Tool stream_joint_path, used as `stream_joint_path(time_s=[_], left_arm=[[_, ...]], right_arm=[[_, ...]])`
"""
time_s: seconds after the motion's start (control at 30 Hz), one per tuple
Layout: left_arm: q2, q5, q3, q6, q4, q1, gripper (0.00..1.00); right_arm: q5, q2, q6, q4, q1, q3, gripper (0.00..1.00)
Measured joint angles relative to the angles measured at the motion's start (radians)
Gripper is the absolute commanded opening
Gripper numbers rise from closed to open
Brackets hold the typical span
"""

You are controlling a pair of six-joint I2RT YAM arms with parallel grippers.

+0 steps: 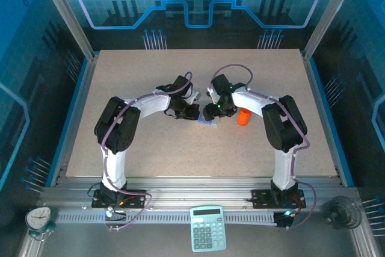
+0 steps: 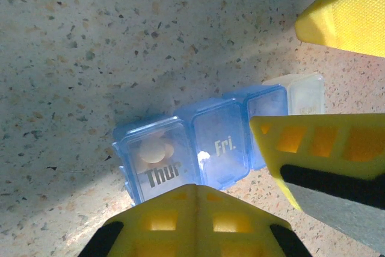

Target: Sort the pills into containers

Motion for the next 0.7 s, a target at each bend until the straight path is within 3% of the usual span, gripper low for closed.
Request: stream_joint_path(time_s=[0.7], left_arm=[[0.010,-0.024,0.000,0.003,0.006,-0.001,0.00]], right_arm=[[-0.007,0.000,0.000,0.003,-0.003,-0.003,0.70]])
